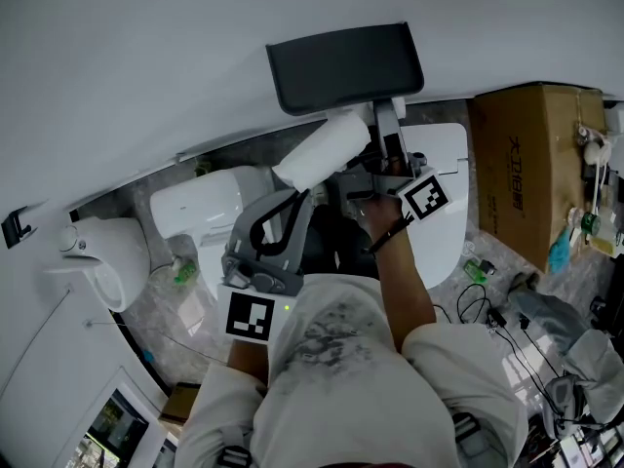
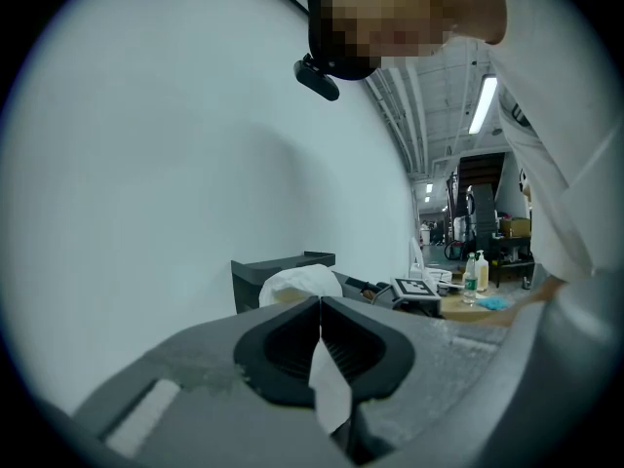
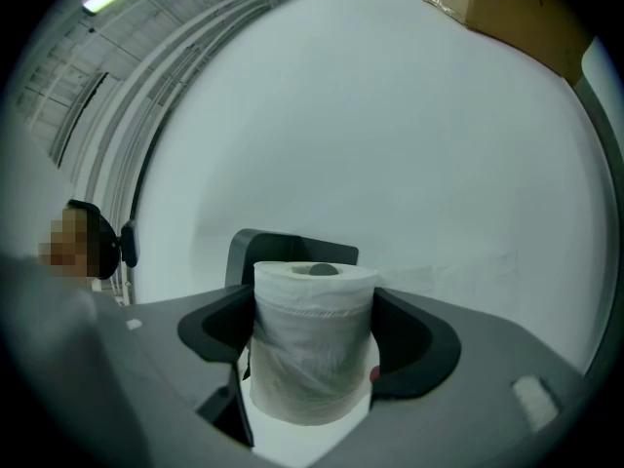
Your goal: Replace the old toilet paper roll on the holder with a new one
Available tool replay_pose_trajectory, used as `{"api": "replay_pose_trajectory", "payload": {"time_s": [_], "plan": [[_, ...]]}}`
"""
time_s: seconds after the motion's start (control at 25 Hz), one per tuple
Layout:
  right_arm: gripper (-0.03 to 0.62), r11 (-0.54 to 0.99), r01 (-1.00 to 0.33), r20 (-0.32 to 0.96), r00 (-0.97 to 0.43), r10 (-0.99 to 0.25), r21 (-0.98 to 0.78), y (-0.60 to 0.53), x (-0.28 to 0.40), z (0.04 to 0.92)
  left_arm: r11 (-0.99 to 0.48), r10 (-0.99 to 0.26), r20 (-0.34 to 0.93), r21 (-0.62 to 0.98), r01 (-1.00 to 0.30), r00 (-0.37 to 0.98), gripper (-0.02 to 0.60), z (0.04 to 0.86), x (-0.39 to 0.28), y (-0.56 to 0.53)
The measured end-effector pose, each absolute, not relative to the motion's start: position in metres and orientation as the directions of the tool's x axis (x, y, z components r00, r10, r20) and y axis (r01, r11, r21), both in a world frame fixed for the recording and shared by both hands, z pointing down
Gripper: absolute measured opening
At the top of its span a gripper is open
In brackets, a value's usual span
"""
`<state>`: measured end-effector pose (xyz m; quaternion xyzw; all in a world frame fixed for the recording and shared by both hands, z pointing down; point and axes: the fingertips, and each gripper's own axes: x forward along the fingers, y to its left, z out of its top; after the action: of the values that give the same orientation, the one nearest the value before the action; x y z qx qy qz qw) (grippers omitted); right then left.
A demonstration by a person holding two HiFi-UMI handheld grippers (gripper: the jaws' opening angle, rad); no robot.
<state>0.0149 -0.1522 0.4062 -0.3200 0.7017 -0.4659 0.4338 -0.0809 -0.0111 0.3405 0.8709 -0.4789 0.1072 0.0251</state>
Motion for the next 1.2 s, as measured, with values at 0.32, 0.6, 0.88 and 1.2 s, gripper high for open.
{"api": "replay_pose_trajectory", "payload": {"time_s": [0.32, 0.6, 0.88, 1.2], "plan": [[0.373, 0.343, 0.012, -0.316, -0.416, -0.853, -0.939, -0.15, 0.011, 0.415, -0.545, -0.825, 0.214, -0.061, -0.836, 0.523, 0.008, 0.342, -0.078, -0.014], [0.38, 0.329, 0.001, -0.299, -0.419, -0.858, -0.944, -0.149, 0.012, 0.423, -0.55, -0.822, 0.214, -0.055, -0.834, 0.528, 0.008, 0.344, -0.078, -0.016], [0.385, 0.364, -0.116, -0.274, -0.463, -0.843, -0.924, -0.144, 0.012, 0.417, -0.554, -0.82, 0.212, -0.06, -0.83, 0.532, 0.008, 0.34, -0.078, -0.014], [0.385, 0.4, -0.196, -0.255, -0.51, -0.822, -0.896, -0.137, 0.013, 0.415, -0.553, -0.822, 0.201, -0.064, -0.831, 0.532, 0.008, 0.337, -0.076, -0.016]]}}
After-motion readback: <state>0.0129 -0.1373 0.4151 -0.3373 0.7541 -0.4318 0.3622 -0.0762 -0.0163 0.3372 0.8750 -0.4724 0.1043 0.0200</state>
